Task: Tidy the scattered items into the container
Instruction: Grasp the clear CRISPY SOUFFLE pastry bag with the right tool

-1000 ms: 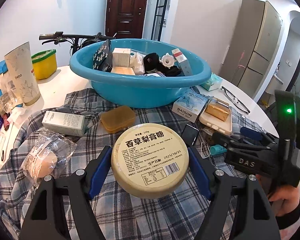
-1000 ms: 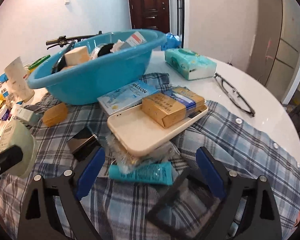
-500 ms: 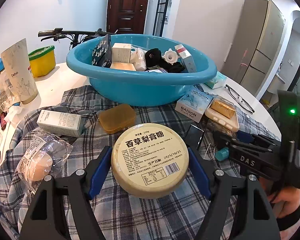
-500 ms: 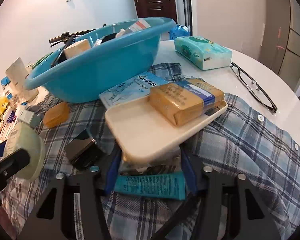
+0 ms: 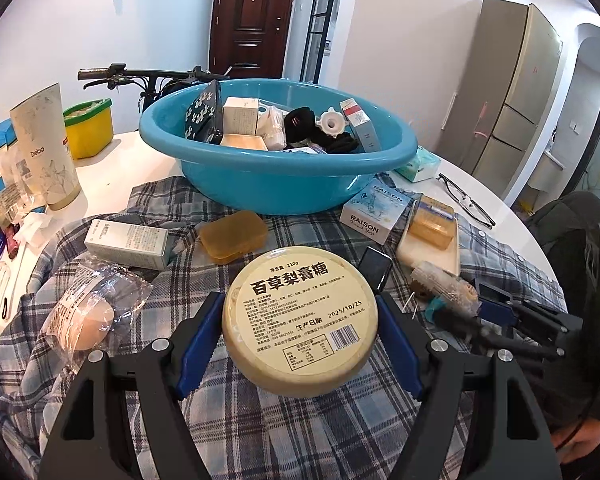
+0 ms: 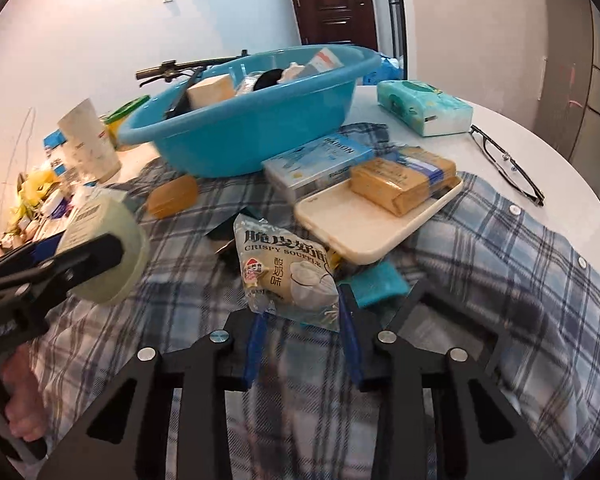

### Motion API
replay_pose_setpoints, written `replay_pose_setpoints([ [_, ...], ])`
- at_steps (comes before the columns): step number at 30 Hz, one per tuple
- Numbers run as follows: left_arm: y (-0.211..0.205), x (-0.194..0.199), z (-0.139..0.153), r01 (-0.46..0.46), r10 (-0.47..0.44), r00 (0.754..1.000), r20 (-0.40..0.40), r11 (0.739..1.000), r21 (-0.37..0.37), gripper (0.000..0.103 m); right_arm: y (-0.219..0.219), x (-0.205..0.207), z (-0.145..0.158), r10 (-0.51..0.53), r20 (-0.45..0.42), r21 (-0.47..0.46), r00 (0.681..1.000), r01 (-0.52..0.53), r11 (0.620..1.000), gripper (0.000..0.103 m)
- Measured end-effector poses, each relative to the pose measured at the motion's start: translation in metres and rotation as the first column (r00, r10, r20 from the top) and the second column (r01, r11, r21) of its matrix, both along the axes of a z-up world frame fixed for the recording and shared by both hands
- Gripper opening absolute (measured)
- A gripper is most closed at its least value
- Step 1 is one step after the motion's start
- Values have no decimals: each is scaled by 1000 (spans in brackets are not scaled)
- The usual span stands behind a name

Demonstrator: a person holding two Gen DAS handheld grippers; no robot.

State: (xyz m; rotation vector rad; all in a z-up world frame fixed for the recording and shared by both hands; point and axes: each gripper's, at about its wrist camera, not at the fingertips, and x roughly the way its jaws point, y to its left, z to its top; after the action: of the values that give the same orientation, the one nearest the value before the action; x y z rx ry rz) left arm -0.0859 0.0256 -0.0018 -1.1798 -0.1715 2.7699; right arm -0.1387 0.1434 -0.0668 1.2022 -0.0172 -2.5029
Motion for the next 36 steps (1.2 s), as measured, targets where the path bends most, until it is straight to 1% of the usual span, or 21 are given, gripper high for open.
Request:
replay_pose_setpoints([
  [1, 0, 1, 1, 0, 0, 1000, -2, 1000, 0, 77, -2, 3, 0, 7, -8, 1, 1000, -7, 1000, 62],
  [2, 0, 2, 1, 0, 0, 1000, -3, 1000, 0, 77, -3, 5, 0, 7, -21, 4, 1000, -7, 1000, 79],
  [3, 0, 3, 1, 1, -1, 1000, -5, 1000, 0, 77, -4, 8, 1, 3, -40, 12, 999, -3, 1000, 82],
  [5, 0, 6, 3, 2, -2, 1000, -8, 1000, -4, 77, -7, 10, 1, 7, -52, 22, 999, -5, 1000, 83],
  [8, -2, 8, 3, -2, 2, 1000, -9, 1000, -7, 77, -10, 9, -2, 7, -41, 20, 999, -6, 1000, 83],
  [13, -6, 9, 2, -12, 12, 1000, -5, 1000, -7, 77, -19, 7, -9, 30, -45, 111, 999, -25, 993, 83],
  [19, -6, 8, 0, -11, 11, 1000, 0, 1000, -1, 77, -24, 8, -12, 50, -30, 118, 998, -46, 992, 83],
  [27, -6, 9, -1, -14, 14, 1000, 4, 1000, -4, 77, -31, 6, -18, 52, -20, 165, 998, -48, 985, 83],
  [31, -8, 10, -2, -18, 18, 1000, 5, 1000, -5, 77, -35, 6, -20, 57, -10, 174, 998, -54, 983, 83],
  [35, -9, 11, -1, -19, 19, 1000, 4, 1000, -6, 77, -36, 7, -21, 52, -20, 186, 998, -48, 981, 83],
  [36, -9, 11, -1, -19, 19, 1000, 5, 1000, -6, 77, -36, 7, -21, 54, -20, 186, 998, -49, 981, 81],
])
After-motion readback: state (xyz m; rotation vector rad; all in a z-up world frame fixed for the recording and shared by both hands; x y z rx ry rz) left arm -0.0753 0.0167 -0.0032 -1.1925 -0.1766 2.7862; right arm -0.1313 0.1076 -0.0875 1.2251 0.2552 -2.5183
